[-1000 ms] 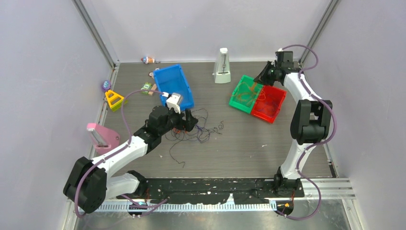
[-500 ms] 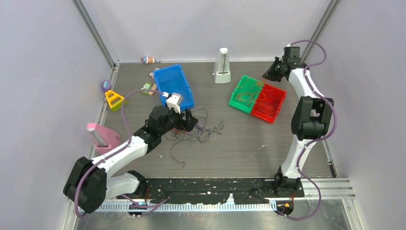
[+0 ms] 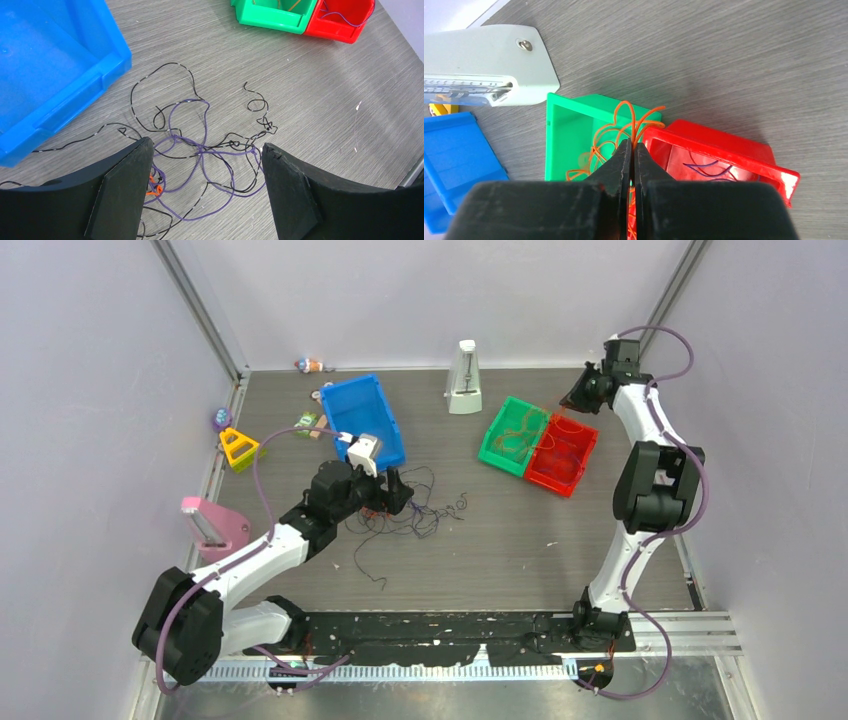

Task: Untangle the cables
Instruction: Place the cable in the bin.

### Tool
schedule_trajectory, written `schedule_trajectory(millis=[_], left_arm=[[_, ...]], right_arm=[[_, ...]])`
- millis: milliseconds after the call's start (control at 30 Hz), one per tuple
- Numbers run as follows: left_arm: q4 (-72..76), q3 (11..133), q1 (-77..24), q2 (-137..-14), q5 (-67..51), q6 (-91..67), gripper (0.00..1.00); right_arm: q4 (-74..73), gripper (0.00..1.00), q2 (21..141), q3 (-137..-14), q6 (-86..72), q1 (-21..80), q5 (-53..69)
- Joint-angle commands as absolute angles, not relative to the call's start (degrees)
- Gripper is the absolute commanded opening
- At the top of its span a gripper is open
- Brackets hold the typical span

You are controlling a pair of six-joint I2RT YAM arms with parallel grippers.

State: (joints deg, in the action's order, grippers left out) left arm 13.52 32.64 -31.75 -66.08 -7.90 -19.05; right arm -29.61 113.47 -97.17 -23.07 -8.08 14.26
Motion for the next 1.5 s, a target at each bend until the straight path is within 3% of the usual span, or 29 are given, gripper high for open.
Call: schedule_trajectory(millis=[0, 400, 767, 1100, 1133, 1233, 1467], left_arm=[[15.99, 32.80, -31.72, -65.04, -7.00, -18.11, 0.79], [15.76, 33.02, -31.71, -65.45, -7.04, -17.97, 0.79], [14.57, 33.53, -31.73, -65.60, -6.11, -17.60, 0.79], [13.61, 33.73, -31.68, -65.59, -4.70, -17.31, 0.79], [13.51, 33.80, -31.72, -65.64, -4.55, -17.30, 0.79], [13.36, 33.78, -31.71, -65.70, -4.00, -17.19, 0.79], [12.58, 33.56, -31.73, -64.77, -1.55, -17.30, 0.82]], right_arm=[[-29.92, 0.05, 109.40, -96.25, -21.34, -8.69, 15.51], [-30.22, 0.05, 108.46, -96.36, -20.71, -1.15, 8.38], [-30.14, 0.05, 117.29, -100.62, -23.53, 9.08, 2.40], [-27.86, 0.07, 120.12, -98.99, -23.26, 9.42, -6.15], [-27.86, 0.11, 119.75, -98.98, -22.71, 9.52, -5.58], [-26.93, 0.37, 115.57, -97.02, -21.20, 10.15, -4.79], [-26.12, 0.60, 104.51, -89.87, -19.55, 12.14, -4.92]])
